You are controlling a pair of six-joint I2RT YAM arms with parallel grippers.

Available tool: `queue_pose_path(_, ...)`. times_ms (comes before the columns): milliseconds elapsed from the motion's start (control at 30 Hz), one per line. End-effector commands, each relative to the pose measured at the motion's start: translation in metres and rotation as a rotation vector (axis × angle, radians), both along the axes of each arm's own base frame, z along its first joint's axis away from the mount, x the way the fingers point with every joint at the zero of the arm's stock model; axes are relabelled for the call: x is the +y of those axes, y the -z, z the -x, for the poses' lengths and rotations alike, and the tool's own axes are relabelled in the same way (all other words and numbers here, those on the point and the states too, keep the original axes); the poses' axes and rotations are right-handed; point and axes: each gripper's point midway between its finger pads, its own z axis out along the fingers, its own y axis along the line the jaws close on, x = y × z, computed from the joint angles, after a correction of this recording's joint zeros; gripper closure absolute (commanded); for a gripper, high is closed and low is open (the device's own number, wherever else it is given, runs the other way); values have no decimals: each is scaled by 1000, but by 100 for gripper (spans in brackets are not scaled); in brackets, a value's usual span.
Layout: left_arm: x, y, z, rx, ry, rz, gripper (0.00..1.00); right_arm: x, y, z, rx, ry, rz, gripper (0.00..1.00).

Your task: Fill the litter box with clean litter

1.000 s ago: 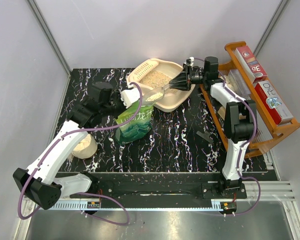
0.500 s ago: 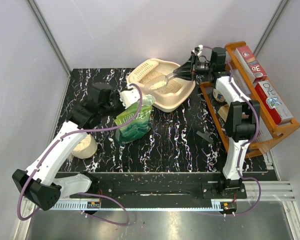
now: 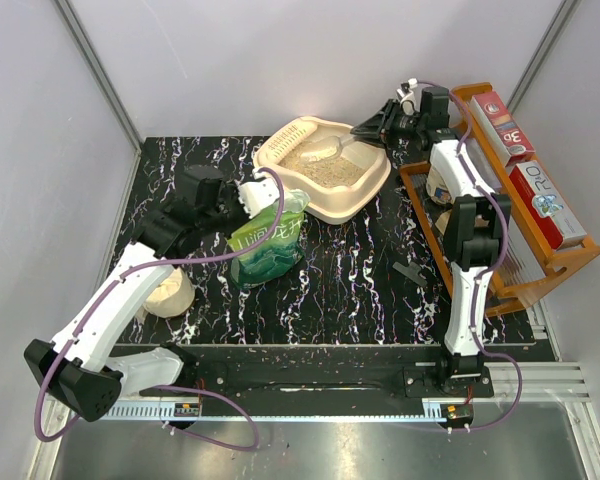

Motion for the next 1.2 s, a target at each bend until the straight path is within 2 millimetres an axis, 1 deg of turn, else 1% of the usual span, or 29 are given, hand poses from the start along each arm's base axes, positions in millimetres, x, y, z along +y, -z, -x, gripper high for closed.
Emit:
queue_pose_path(0, 3, -31, -3, -108, -5, 48, 100, -31, 3, -22, -122, 162, 247, 100)
queue_pose_path(33, 2, -33, -3, -115, 1, 51, 100, -35, -1, -21, -137, 178, 280, 100)
queue_pose_path(67, 3, -30, -2, -120, 7, 42, 100, -42, 2, -24, -165, 207, 342, 100)
queue_pose_path(100, 3, -30, -1, -127, 12, 40, 100, -45, -2, -18, -163, 222, 377, 100)
queue_pose_path(167, 3, -29, -1, -138, 16, 41, 100, -58, 2, -17, -178, 272, 473, 100)
queue_pose_path(200, 3, -30, -1, -142, 20, 47, 100, -58, -7, -10, -194, 278, 502, 100)
queue_pose_path(267, 2, -31, 0, -147, 23, 56, 100, -63, -7, -6, -234, 283, 572, 100)
queue_pose_path(333, 1, -32, -1, -155, 24, 61, 100, -58, -17, 2, -277, 272, 614, 100)
queue_pose_path(367, 1, -32, 0, -154, 25, 62, 100, -62, -16, 2, -314, 273, 679, 100)
queue_pose_path(400, 1, -34, 0, -159, 25, 66, 100, -60, -21, 5, -347, 265, 712, 100)
queue_pose_path(433, 0, -36, 0, -164, 24, 72, 100, -50, -22, 9, -380, 244, 745, 100)
queue_pose_path(467, 0, -37, 0, -163, 18, 83, 100, -54, -23, 7, -424, 245, 818, 100)
queue_pose_path(500, -1, -38, 1, -161, 22, 89, 100, -52, -26, 9, -452, 240, 851, 100)
queue_pose_path(533, -1, -40, 0, -162, 18, 95, 100, -44, -26, 11, -479, 225, 879, 100)
queue_pose_path(567, -2, -41, 1, -160, 21, 101, 100, -48, -25, 10, -512, 223, 948, 100)
queue_pose_path(633, -3, -44, 2, -164, 27, 113, 100, -44, -29, 12, -549, 216, 993, 100)
queue_pose_path(700, -5, -43, 3, -159, 31, 117, 100, -34, -36, 14, -620, 185, 1025, 100)
queue_pose_path(733, -5, -43, 2, -159, 29, 120, 100, -35, -37, 13, -653, 176, 1063, 100)
queue_pose_path(767, -5, -43, 2, -158, 28, 121, 100, -27, -33, 15, -676, 144, 1081, 100)
queue_pose_path(800, -6, -41, 2, -153, 30, 123, 100, -21, -25, 16, -694, 103, 1112, 100)
queue_pose_path(833, -6, -42, 3, -156, 31, 124, 100, -25, -22, 15, -733, 81, 1208, 100)
queue_pose_path(867, -6, -42, 3, -153, 32, 125, 100, -14, -30, 18, -782, 68, 1220, 100)
queue_pose_path(933, -6, -43, 3, -155, 29, 128, 100, -12, -44, 18, -860, 68, 1222, 100)
queue_pose_path(1000, -6, -42, 4, -150, 26, 132, 100, -11, -30, 19, -870, 25, 1248, 100)
queue_pose_path(1067, -6, -39, 5, -141, 24, 136, 100, -12, -28, 21, -846, 13, 1268, 100)
queue_pose_path(1100, -6, -39, 5, -139, 24, 138, 100, -14, -35, 23, -837, 36, 1254, 100)
queue_pose_path(1133, -6, -37, 6, -135, 21, 138, 100, -11, -47, 25, -835, 62, 1214, 100)
queue_pose_path(1167, -5, -36, 5, -132, 16, 140, 100, -9, -57, 32, -838, 62, 1185, 100)
